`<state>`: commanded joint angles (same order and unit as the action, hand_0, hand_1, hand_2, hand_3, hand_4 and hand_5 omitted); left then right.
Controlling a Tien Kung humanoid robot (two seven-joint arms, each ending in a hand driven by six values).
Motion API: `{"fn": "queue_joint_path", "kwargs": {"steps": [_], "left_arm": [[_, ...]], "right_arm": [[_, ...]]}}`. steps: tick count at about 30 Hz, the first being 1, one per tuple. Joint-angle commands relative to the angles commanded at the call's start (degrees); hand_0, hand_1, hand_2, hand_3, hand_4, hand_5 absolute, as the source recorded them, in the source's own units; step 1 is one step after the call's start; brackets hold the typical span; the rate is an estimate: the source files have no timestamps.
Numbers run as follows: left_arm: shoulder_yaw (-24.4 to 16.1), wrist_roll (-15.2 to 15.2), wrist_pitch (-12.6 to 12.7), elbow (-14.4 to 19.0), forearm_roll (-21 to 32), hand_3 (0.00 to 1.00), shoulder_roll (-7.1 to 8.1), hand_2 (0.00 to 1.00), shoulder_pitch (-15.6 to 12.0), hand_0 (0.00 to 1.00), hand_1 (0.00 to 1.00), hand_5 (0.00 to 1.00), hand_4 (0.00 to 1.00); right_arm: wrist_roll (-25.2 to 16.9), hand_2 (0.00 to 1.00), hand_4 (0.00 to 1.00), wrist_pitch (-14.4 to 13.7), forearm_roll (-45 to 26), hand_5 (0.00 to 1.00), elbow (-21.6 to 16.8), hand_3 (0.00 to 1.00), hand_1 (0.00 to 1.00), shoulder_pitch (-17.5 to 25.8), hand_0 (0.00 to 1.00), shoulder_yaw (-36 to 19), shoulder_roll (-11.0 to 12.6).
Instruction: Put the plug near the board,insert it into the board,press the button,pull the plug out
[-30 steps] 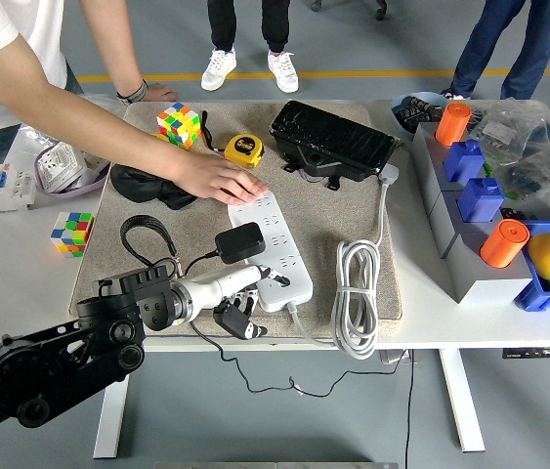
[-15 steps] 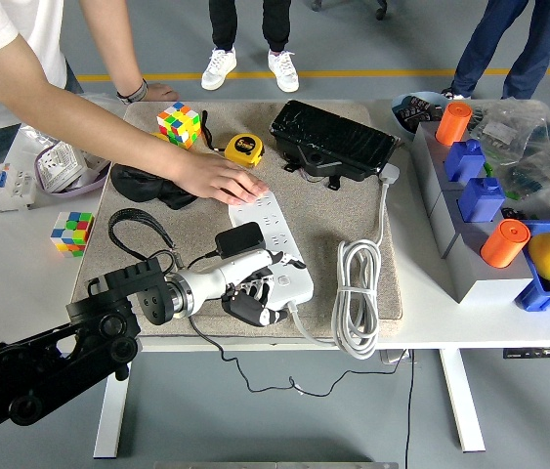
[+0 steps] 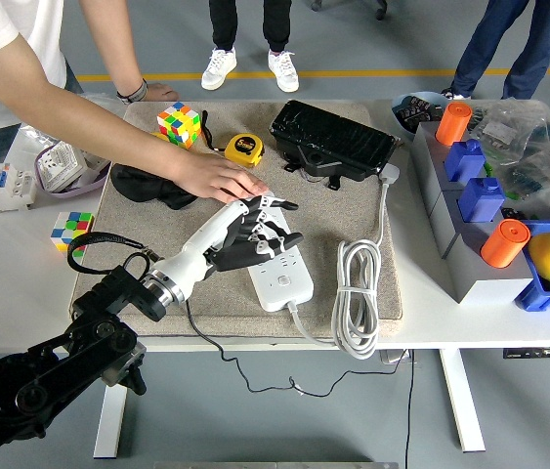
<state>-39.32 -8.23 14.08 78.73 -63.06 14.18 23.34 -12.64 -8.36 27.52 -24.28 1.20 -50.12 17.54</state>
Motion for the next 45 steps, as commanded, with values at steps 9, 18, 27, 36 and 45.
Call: {"fn": "queue_joint_path", "kwargs": {"steps": [9,18,27,36,45], "left_arm": [[-1.6,-6.4,4.0,-3.4,0.2,0.815,-0.49,0.875,-1.0,0.882,0.866,0.648,0.968],[-2.6,-7.3,4.6,-5.7,-1.1,0.82,-0.87,0.883,-1.7,0.888,0.871,0.645,0.982],[-2.2,0.7,8.2,-6.8,-17.4,0.807,-0.69,0.821,1.3,0.831,0.795,0.479,0.998],[1.6,11.6,7.4,-10.9,-38.6,0.769,-1.05,0.753,6.1,0.763,0.743,0.453,0.998],[5.4,15.1,6.6,-16.5,-46.9,0.722,-2.14,0.68,9.4,0.646,0.661,0.427,0.998]], "right_arm": [[0.0,0.543,0.782,0.0,0.0,0.218,0.0,0.545,0.592,0.1,0.6,0.2,0.1],[0.0,0.543,0.783,0.0,0.0,0.218,-0.1,0.545,0.592,0.3,0.598,0.2,0.1],[0.0,0.543,0.782,-0.1,0.1,0.218,-0.1,0.545,0.592,0.4,0.599,-0.6,-0.1],[0.0,0.543,0.782,0.0,0.0,0.218,-0.1,0.545,0.592,0.3,0.598,-0.6,-0.2],[0.0,0.543,0.782,-0.1,0.0,0.219,0.0,0.545,0.592,0.3,0.598,-0.8,-0.2]]}}
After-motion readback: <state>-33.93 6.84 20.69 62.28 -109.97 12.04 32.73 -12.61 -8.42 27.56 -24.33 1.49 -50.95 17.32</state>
